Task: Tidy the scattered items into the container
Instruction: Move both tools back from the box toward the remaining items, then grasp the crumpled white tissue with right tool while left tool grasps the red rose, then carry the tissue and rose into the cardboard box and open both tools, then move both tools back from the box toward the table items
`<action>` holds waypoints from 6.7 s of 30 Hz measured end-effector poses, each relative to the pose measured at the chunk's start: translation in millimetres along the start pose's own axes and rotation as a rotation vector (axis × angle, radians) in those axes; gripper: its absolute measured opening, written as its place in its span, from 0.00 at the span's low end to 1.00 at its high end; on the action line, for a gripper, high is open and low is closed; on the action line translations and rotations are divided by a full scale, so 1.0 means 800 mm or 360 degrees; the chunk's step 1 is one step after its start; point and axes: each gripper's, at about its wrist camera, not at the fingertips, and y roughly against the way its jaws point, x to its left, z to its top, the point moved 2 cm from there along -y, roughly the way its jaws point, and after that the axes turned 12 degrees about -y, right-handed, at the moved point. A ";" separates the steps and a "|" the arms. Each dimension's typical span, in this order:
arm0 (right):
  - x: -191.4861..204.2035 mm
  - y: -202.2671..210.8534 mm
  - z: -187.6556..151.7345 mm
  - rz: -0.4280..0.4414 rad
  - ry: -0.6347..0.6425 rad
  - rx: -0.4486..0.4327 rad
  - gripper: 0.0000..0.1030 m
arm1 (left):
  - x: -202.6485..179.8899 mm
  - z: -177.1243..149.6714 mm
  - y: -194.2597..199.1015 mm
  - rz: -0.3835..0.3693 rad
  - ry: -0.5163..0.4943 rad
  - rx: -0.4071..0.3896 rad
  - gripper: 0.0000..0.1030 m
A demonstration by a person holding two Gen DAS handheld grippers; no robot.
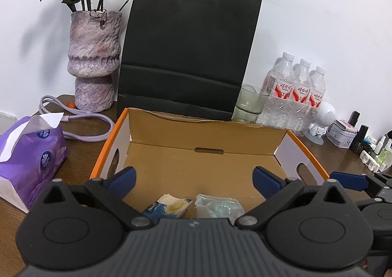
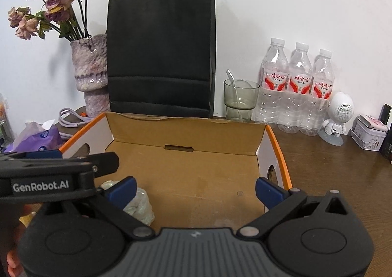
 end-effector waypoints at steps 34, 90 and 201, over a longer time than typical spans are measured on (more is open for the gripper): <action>-0.026 0.162 -0.076 -0.0011 0.0037 -0.0130 1.00 | -0.013 -0.042 0.190 -0.0103 -0.0178 -0.0337 1.00; -0.017 0.217 -0.204 0.0330 0.0008 0.0020 0.10 | -0.051 -0.171 0.206 -0.0572 -0.0132 0.0052 0.29; -0.007 0.060 -0.010 0.0083 -0.0031 -0.0073 1.00 | -0.002 0.005 0.080 -0.0087 -0.0045 -0.0159 1.00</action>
